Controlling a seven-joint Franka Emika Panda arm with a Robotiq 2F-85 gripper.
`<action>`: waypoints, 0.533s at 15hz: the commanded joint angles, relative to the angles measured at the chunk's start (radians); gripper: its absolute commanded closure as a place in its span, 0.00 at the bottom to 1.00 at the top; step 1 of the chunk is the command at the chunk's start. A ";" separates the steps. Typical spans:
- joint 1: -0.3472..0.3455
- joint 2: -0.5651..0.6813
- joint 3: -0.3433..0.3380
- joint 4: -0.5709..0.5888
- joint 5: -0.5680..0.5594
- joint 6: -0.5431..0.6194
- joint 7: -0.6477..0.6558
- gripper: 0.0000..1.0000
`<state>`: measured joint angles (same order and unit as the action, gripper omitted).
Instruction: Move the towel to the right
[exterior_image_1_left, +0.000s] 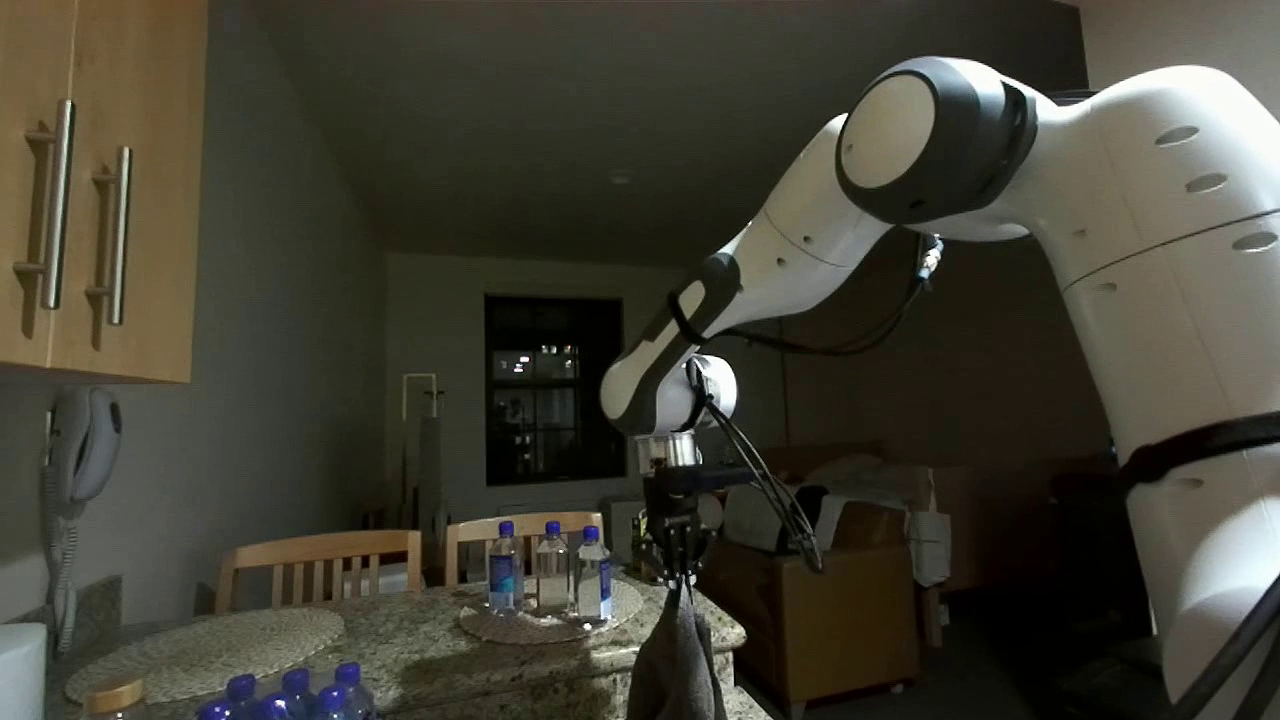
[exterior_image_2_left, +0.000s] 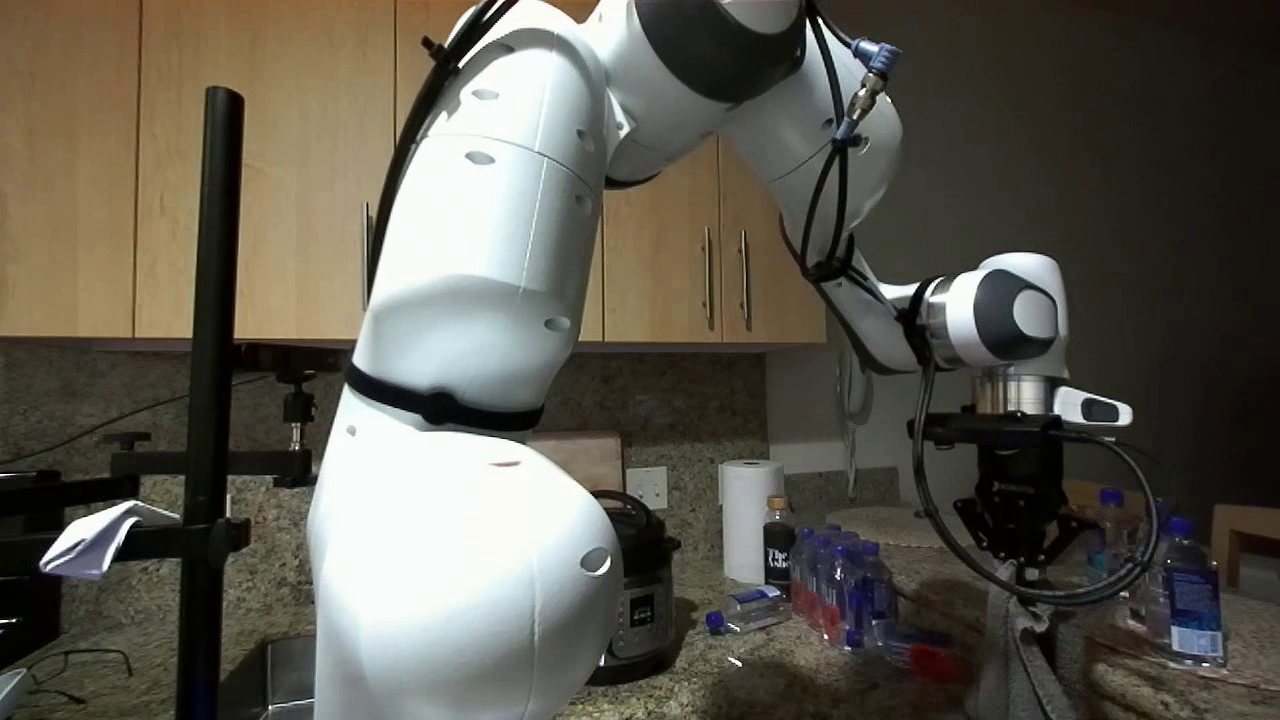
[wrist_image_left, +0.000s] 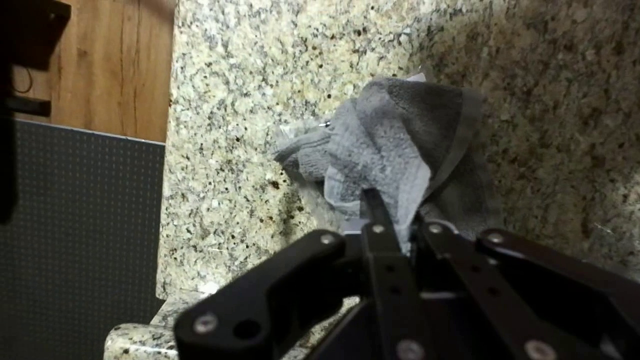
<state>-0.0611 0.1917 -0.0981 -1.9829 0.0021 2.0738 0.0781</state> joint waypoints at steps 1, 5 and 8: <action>0.011 0.006 0.003 -0.018 -0.039 0.041 0.085 0.92; -0.011 0.042 -0.012 0.016 -0.021 0.037 0.066 0.92; -0.038 0.069 -0.033 0.034 -0.008 0.022 0.043 0.92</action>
<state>-0.0687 0.2320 -0.1200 -1.9699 -0.0093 2.0988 0.1327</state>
